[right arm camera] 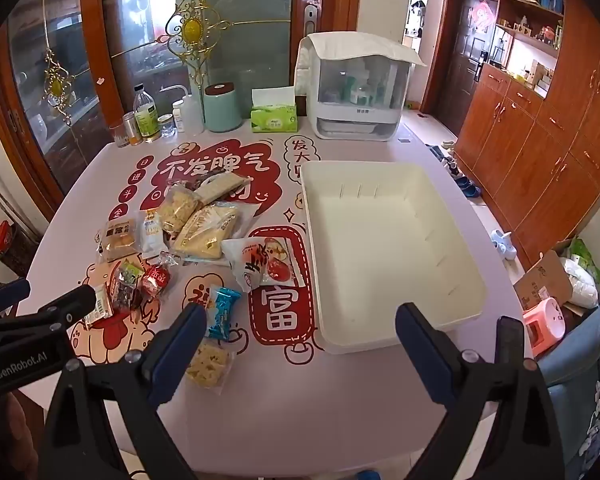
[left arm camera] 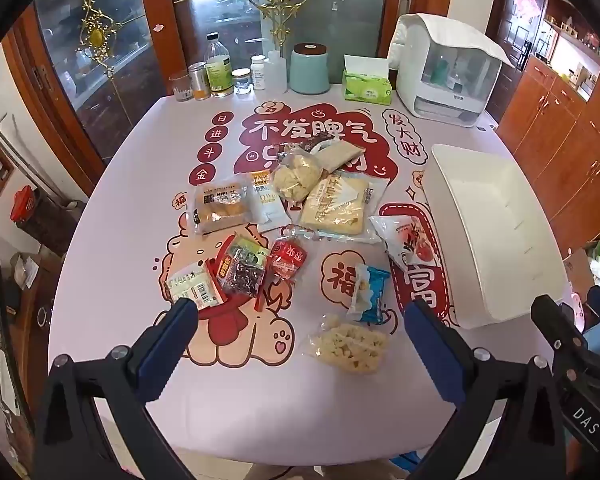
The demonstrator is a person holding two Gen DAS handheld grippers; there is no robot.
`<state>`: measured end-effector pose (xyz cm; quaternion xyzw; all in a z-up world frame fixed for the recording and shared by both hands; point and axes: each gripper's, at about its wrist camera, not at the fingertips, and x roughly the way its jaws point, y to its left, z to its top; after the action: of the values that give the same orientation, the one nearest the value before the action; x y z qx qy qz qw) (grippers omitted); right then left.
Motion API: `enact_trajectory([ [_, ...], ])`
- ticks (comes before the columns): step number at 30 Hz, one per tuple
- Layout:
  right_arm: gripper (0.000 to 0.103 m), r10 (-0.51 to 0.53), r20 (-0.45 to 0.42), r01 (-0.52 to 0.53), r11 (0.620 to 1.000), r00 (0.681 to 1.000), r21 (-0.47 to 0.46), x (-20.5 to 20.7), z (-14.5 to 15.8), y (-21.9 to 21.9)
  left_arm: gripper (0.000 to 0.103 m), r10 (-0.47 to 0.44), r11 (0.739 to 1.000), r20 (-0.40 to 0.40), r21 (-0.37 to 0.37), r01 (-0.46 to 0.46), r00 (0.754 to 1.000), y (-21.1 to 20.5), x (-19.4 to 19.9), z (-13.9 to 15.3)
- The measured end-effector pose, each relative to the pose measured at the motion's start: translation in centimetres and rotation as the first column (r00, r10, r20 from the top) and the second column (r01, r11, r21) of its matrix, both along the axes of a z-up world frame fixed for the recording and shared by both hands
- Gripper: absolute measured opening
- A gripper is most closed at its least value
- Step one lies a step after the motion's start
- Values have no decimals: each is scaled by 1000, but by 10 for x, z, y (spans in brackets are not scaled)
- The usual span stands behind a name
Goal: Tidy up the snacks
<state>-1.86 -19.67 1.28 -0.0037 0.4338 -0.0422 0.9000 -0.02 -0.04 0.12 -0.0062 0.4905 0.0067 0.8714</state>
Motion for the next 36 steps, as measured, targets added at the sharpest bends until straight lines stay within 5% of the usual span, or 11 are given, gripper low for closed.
enact_trajectory([
  [36, 96, 30, 12, -30, 1000, 999, -9, 13, 6, -1, 101, -15, 1000, 39, -24, 16, 999, -10, 7, 8],
])
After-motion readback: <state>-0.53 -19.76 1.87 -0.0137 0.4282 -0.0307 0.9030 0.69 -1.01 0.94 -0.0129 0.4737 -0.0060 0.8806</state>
